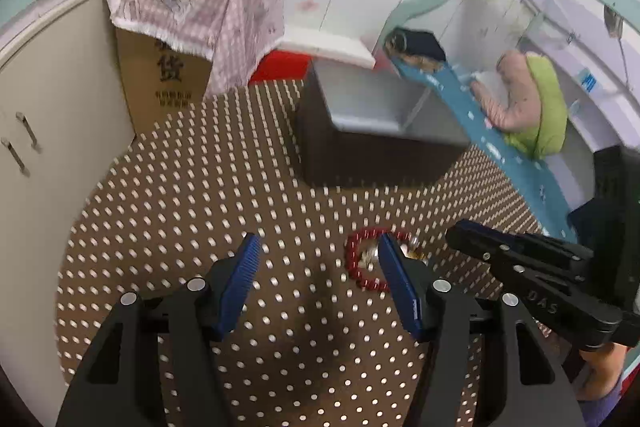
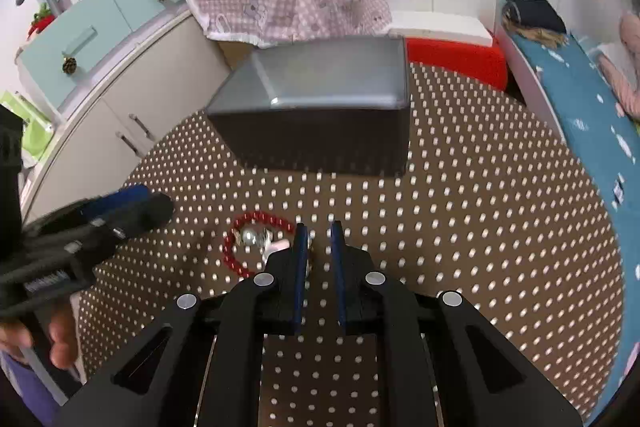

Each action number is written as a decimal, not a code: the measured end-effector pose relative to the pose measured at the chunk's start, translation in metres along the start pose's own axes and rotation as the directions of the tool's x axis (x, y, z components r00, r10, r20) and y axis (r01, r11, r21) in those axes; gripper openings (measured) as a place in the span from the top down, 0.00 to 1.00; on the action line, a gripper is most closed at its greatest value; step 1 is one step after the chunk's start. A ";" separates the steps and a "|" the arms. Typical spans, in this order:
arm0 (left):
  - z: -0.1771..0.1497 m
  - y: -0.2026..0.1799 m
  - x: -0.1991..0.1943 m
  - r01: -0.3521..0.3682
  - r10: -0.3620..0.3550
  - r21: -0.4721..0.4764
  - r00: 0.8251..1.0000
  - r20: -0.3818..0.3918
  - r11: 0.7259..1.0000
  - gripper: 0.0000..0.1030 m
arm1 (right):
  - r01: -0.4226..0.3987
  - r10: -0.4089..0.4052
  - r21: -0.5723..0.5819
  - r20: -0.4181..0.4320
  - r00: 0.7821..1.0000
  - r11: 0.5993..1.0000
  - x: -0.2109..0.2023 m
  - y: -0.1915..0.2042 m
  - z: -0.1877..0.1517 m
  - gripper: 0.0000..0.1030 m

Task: Organize jewelry
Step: 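Withdraw both tools from the box toward the red bead bracelet, then grasp the red bead bracelet with the left tool, then lift the red bracelet with the left tool while the right tool grasps the pink pearl charm, then carry the red bracelet and pink charm into the grey box and release both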

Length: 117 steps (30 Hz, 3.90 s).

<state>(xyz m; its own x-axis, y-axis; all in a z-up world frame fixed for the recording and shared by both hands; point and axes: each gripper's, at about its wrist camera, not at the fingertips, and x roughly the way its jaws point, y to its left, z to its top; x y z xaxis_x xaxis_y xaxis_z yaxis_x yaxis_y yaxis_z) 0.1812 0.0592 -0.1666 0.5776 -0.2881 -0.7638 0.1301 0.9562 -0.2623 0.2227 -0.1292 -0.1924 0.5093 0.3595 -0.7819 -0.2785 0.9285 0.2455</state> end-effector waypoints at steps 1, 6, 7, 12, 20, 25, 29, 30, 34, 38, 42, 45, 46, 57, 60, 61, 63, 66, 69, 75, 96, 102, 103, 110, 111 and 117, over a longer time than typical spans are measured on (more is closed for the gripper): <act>-0.003 -0.002 0.004 -0.006 0.006 0.002 1.000 -0.010 1.000 0.43 | 0.004 -0.004 0.002 -0.005 1.000 1.000 0.002 -0.001 -0.003 0.87; -0.011 -0.012 0.027 -0.039 0.041 0.026 0.997 -0.062 0.999 0.43 | 0.007 -0.006 0.016 -0.012 1.000 1.000 0.006 -0.005 -0.012 0.87; -0.011 -0.014 0.028 -0.050 0.051 0.032 0.997 -0.058 0.998 0.43 | 0.007 -0.007 0.020 -0.012 1.000 1.000 0.006 -0.008 -0.013 0.87; -0.011 -0.021 0.033 -0.091 0.095 0.077 0.994 -0.047 0.993 0.43 | 0.008 -0.008 0.042 -0.004 1.000 0.999 0.007 -0.016 -0.015 0.64; -0.013 -0.039 0.040 -0.116 0.125 0.184 0.992 -0.034 0.976 0.61 | -0.007 0.006 0.043 0.008 1.000 0.999 0.007 -0.019 -0.012 0.57; -0.016 -0.047 0.041 -0.107 0.120 0.238 0.992 -0.038 0.965 0.90 | -0.014 0.014 0.047 0.011 1.000 0.999 0.007 -0.021 -0.014 0.57; -0.013 -0.042 0.040 -0.077 0.086 0.217 0.996 -0.032 0.973 0.94 | -0.018 0.017 0.052 0.011 1.000 0.999 0.007 -0.023 -0.015 0.57; -0.013 -0.041 0.039 -0.073 0.081 0.216 0.996 -0.029 0.974 0.94 | -0.018 0.018 0.053 0.010 1.000 0.998 0.007 -0.024 -0.015 0.57; -0.006 -0.044 0.029 -0.038 0.037 0.200 0.999 0.006 0.979 0.94 | -0.022 0.022 0.062 0.013 1.000 0.998 0.005 -0.026 -0.018 0.57; 0.007 -0.047 0.012 0.032 -0.040 0.176 0.998 0.039 0.984 0.94 | -0.024 0.023 0.076 0.021 1.000 0.997 0.001 -0.030 -0.019 0.57; 0.014 -0.048 -0.007 0.109 -0.120 0.144 0.990 0.073 0.984 0.94 | -0.025 0.024 0.071 0.020 1.000 0.997 0.000 -0.028 -0.019 0.57; 0.015 -0.043 -0.021 0.156 -0.167 0.118 0.981 0.095 0.981 0.94 | -0.027 0.026 0.059 0.014 1.000 0.998 0.002 -0.024 -0.021 0.57; 0.015 -0.041 -0.027 0.177 -0.188 0.108 0.977 0.103 0.978 0.94 | -0.028 0.027 0.056 0.012 1.000 0.998 0.003 -0.022 -0.020 0.57; 0.006 0.003 -0.061 0.138 -0.143 0.040 0.979 0.146 0.990 0.94 | -0.045 0.044 -0.030 -0.019 0.999 0.999 0.024 0.023 -0.013 0.57; 0.002 0.015 -0.056 0.118 -0.119 0.015 0.984 0.131 0.993 0.94 | -0.044 0.043 -0.069 -0.026 0.999 0.997 0.033 0.039 -0.011 0.57; 0.002 0.018 -0.054 0.114 -0.114 0.008 0.985 0.127 0.993 0.94 | -0.042 0.040 -0.083 -0.027 0.999 0.996 0.034 0.043 -0.011 0.57; 0.000 0.025 -0.053 0.113 -0.112 -0.006 0.986 0.121 0.994 0.94 | -0.024 0.022 -0.112 -0.022 1.000 0.993 0.038 0.051 -0.010 0.57; 0.000 0.032 -0.051 0.113 -0.110 -0.017 0.987 0.117 0.993 0.94 | 0.010 -0.014 -0.165 -0.023 1.000 0.986 0.045 0.061 -0.008 0.57; 0.001 0.036 -0.048 0.116 -0.113 -0.021 0.987 0.116 0.993 0.94 | 0.049 -0.055 -0.227 -0.020 0.998 0.973 0.051 0.070 -0.008 0.57; 0.004 0.037 -0.045 0.134 -0.130 -0.029 0.985 0.113 0.991 0.94 | 0.051 -0.063 -0.250 -0.037 0.997 0.967 0.050 0.070 -0.006 0.78; 0.056 -0.020 -0.074 0.244 -0.256 0.093 0.951 0.171 0.965 0.94 | 0.018 0.000 -0.132 0.133 0.991 0.991 -0.047 0.018 0.039 0.78; 0.095 -0.046 -0.072 0.246 -0.269 0.141 0.945 0.183 0.959 0.94 | -0.002 0.020 -0.099 0.177 0.984 0.995 -0.057 0.006 0.077 0.78; 0.100 -0.049 -0.069 0.248 -0.271 0.142 0.945 0.181 0.958 0.94 | -0.012 0.028 -0.092 0.179 0.983 0.996 -0.057 0.004 0.081 0.78; 0.124 -0.050 -0.029 0.222 -0.234 0.102 0.963 0.131 0.970 0.94 | -0.040 0.047 -0.054 0.142 0.989 0.998 -0.029 -0.008 0.102 0.78; 0.125 -0.049 -0.021 0.216 -0.226 0.092 0.967 0.119 0.972 0.94 | -0.038 0.045 -0.051 0.134 0.990 0.998 -0.024 -0.009 0.102 0.78; 0.120 -0.042 0.014 0.180 -0.185 0.082 0.982 0.045 0.980 0.94 | -0.046 0.049 -0.037 0.080 0.996 0.998 0.008 -0.010 0.101 0.78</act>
<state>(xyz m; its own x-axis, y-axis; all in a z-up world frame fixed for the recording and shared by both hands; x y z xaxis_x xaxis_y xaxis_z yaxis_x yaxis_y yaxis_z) 0.2803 0.0212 -0.0954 0.5794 -0.4570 -0.6749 0.2976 0.8895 -0.3468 0.3116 -0.1265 -0.1435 0.5584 0.4110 -0.7206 -0.3316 0.9068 0.2603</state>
